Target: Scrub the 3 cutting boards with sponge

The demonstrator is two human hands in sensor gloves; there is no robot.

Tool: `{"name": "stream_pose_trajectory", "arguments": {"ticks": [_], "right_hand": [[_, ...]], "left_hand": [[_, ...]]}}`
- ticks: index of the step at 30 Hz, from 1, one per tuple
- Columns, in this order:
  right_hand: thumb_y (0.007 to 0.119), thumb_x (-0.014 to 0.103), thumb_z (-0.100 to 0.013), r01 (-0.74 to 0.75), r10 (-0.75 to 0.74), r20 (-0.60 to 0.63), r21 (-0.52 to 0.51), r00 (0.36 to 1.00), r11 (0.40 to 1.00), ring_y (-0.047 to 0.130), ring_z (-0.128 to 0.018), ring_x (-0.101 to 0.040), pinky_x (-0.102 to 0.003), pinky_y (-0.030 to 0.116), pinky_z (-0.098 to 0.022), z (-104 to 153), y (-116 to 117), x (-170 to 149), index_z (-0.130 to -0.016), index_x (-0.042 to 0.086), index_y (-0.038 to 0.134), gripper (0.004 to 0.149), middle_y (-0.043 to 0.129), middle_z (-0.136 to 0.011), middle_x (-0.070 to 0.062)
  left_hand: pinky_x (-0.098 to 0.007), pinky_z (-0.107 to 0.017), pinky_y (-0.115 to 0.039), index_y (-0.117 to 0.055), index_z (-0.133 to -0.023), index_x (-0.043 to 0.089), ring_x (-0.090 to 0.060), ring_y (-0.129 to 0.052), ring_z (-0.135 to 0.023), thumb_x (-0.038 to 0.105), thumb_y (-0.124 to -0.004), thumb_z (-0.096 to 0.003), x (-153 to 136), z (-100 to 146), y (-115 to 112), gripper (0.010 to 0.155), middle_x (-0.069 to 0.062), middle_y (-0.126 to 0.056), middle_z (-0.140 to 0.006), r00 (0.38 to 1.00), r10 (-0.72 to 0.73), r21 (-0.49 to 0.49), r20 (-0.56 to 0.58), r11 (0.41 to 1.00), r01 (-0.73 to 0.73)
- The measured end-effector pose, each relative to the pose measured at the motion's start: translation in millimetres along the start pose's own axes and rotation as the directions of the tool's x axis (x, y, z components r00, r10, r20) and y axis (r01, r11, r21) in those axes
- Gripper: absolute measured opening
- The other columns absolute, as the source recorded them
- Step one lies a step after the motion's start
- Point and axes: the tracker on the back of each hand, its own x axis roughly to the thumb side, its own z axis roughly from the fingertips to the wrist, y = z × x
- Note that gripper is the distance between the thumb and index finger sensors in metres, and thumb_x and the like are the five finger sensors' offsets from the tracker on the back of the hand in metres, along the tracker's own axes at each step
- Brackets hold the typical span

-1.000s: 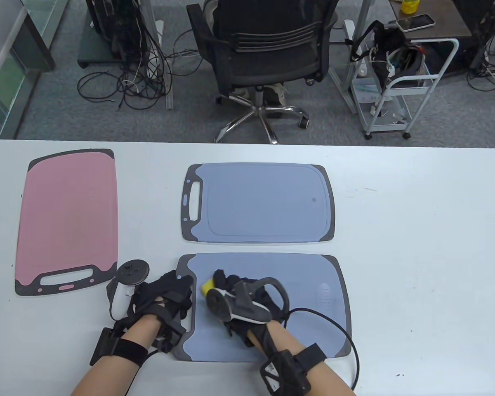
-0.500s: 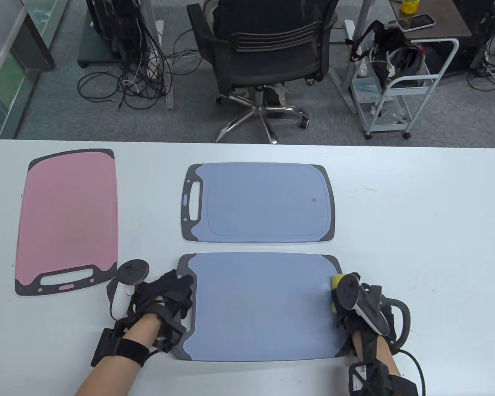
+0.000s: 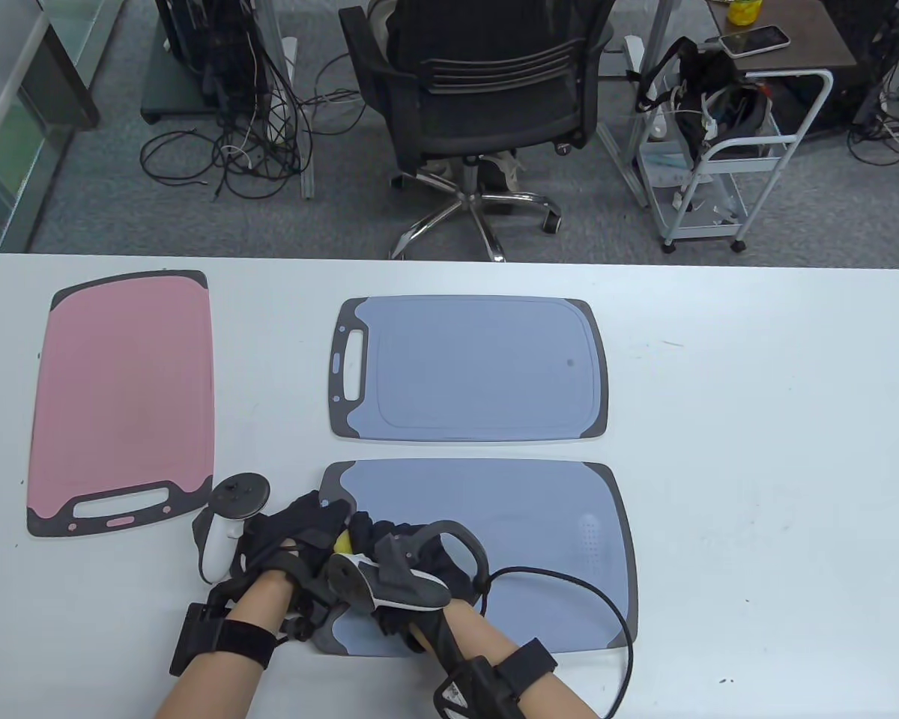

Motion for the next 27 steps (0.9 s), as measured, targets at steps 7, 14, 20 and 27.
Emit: {"name": "stream_pose_trajectory", "arguments": {"ticks": [7,14,20,27], "right_hand": [[0.070,0.059,-0.047,0.105,-0.067,-0.480,0.051,0.874,0.993,0.094,-0.044,-0.014,-0.038,0.084,-0.040,90,37,-163,-0.104,0.018,0.065,0.070,0.087,-0.072,-0.005],[0.073,0.055,-0.049,0.211,-0.123,-0.715,0.034,0.688,0.977,0.094,-0.042,-0.017,-0.041,0.083,-0.039,135,54,-231,-0.102,0.008,0.067,0.071,0.087,-0.070,-0.011],[0.070,0.057,-0.049,0.109,-0.102,-0.230,0.017,0.968,0.994,0.093,-0.042,-0.014,-0.039,0.084,-0.039,37,19,-85,-0.103,0.011,0.065,0.071,0.087,-0.069,-0.009],[0.067,0.061,-0.047,0.020,-0.020,0.007,-0.006,1.000,1.000,0.093,-0.044,-0.011,-0.036,0.084,-0.040,11,1,-3,-0.104,0.017,0.062,0.072,0.086,-0.071,-0.003]], "left_hand": [[-0.023,-0.029,-0.102,-0.071,-0.092,0.012,0.002,-0.107,-0.038,0.052,-0.076,-0.0603,1,-2,0,0.052,0.006,-0.094,-0.067,1.000,0.003,-0.005,0.004,1.000,-0.003],[-0.023,-0.029,-0.102,-0.071,-0.092,0.012,0.002,-0.107,-0.038,0.052,-0.076,-0.0607,2,-3,0,0.052,0.006,-0.094,-0.068,1.000,-0.004,-0.006,0.007,1.000,0.004],[-0.023,-0.029,-0.102,-0.071,-0.093,0.012,0.002,-0.107,-0.038,0.052,-0.076,-0.0603,2,-3,0,0.052,0.006,-0.094,-0.068,1.000,-0.003,-0.005,0.007,1.000,0.003],[-0.024,-0.030,-0.102,-0.071,-0.093,0.012,0.001,-0.107,-0.038,0.052,-0.076,-0.0596,1,-4,1,0.052,0.006,-0.094,-0.068,1.000,0.025,-0.023,-0.002,0.999,-0.025]]}}
